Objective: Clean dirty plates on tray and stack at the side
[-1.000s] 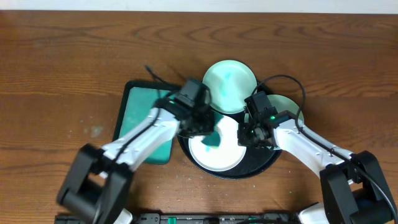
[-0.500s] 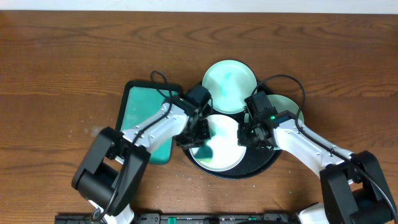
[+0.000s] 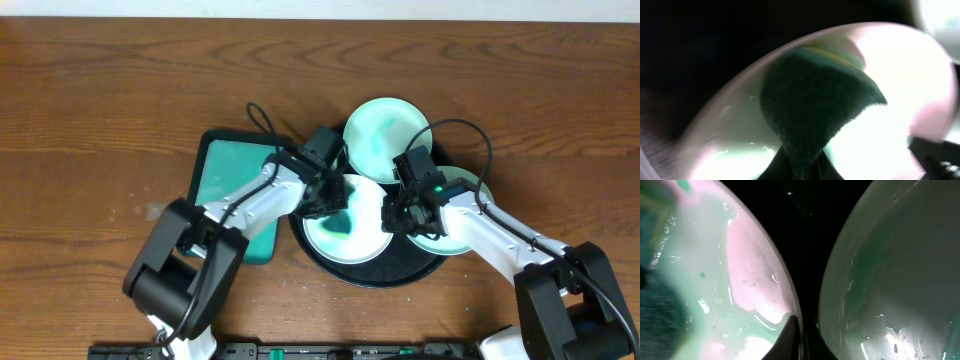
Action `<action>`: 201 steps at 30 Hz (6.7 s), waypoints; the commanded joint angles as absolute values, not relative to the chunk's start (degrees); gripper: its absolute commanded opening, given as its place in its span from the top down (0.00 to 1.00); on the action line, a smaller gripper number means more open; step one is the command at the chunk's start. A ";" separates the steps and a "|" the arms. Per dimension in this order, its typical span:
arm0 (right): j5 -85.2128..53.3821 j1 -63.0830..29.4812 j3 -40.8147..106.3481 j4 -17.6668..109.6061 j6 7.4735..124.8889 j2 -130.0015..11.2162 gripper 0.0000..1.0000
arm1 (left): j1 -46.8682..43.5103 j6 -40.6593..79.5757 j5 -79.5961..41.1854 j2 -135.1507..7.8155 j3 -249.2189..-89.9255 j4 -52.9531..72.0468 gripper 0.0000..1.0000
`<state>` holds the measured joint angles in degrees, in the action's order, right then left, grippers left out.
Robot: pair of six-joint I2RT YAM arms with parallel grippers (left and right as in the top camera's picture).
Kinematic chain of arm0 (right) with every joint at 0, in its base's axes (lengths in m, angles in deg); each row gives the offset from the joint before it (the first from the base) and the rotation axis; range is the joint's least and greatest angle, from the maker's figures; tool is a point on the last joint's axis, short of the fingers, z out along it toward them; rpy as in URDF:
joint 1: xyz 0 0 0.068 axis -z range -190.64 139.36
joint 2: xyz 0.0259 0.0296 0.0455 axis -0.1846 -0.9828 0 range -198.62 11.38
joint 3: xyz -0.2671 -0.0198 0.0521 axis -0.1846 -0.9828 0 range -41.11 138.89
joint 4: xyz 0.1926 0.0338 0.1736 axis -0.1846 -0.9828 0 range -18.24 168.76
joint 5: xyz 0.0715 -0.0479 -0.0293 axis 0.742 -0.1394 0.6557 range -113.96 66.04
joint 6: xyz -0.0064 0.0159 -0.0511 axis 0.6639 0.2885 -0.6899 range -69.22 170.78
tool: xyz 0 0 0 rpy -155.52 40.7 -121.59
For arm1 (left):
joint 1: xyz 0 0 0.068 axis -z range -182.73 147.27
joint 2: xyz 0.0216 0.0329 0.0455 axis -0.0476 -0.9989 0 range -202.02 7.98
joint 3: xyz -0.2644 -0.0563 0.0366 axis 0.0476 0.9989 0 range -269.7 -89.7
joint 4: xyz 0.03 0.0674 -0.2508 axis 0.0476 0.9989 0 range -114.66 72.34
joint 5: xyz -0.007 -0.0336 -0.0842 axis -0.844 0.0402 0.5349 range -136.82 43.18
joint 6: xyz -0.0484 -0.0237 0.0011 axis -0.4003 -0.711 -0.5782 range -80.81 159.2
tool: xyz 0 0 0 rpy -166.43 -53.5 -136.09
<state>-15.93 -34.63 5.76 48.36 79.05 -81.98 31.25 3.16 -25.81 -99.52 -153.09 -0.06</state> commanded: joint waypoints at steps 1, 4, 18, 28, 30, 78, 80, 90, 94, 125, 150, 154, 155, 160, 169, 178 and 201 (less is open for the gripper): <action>-20.95 -33.97 5.37 48.14 79.45 -83.01 0.99 | 34.18 2.68 -18.16 -105.29 -153.05 -4.37 0.93; -20.93 -33.97 5.37 48.12 79.45 -83.01 0.99 | 35.20 3.51 -12.12 -107.72 -153.05 -8.34 0.93; -20.98 -33.97 5.37 48.10 79.43 -83.01 0.99 | 30.53 3.82 -23.77 -106.89 -153.07 -9.81 0.93; -21.17 -33.97 5.37 48.17 79.43 -83.01 0.99 | 27.36 0.58 -46.35 -98.89 -153.11 3.90 0.93; -21.17 -33.97 5.37 48.21 79.43 -83.01 0.99 | 27.47 0.76 -45.35 -98.72 -153.11 4.51 0.93; -21.15 -33.97 5.37 48.30 79.01 -83.01 0.99 | 34.81 10.73 -17.46 -101.34 -153.05 -6.09 0.93; -21.15 -33.97 5.37 48.30 79.01 -83.01 0.99 | 35.75 12.21 -15.23 -101.34 -153.05 -5.63 0.93; -21.15 -33.97 5.37 48.14 79.03 -83.01 0.99 | 36.76 12.91 -17.30 -101.34 -152.96 3.72 0.93; -21.13 -33.97 5.37 48.14 79.03 -83.01 0.99 | 34.77 2.57 -31.75 -100.40 -153.00 10.63 0.94; -21.17 -33.97 5.37 48.19 79.01 -83.01 0.99 | 35.95 6.62 -6.20 -105.27 -152.94 -8.26 0.93; -21.17 -33.97 5.37 48.19 79.01 -83.01 0.99 | 31.77 -0.53 -40.49 -96.92 -152.96 14.13 0.93; -21.19 -33.97 5.37 48.45 77.68 -83.03 0.99 | 30.70 1.85 -40.47 -91.66 -152.96 13.99 0.93; -21.19 -33.97 5.37 48.60 76.91 -83.01 0.99 | 30.48 2.36 -39.42 -90.04 -152.96 13.95 0.93; -21.11 -33.97 5.87 49.39 73.83 -82.70 0.99 | 28.56 4.87 -37.43 -77.58 -152.96 15.09 0.93; -21.17 -34.21 15.14 44.36 67.23 -72.74 0.99 | 14.13 8.89 -47.55 -58.13 -152.94 24.38 0.93; -26.79 -43.78 24.52 57.65 58.29 -69.68 0.99 | 4.71 10.73 -47.31 -55.22 -152.94 29.27 0.93; -62.81 -67.06 24.52 95.44 27.82 -81.61 0.99 | 4.67 11.34 -54.48 -57.84 -152.76 33.05 0.93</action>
<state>-55.53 -65.64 23.66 94.20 34.16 -83.73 4.91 10.75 -53.08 -56.84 -153.07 33.03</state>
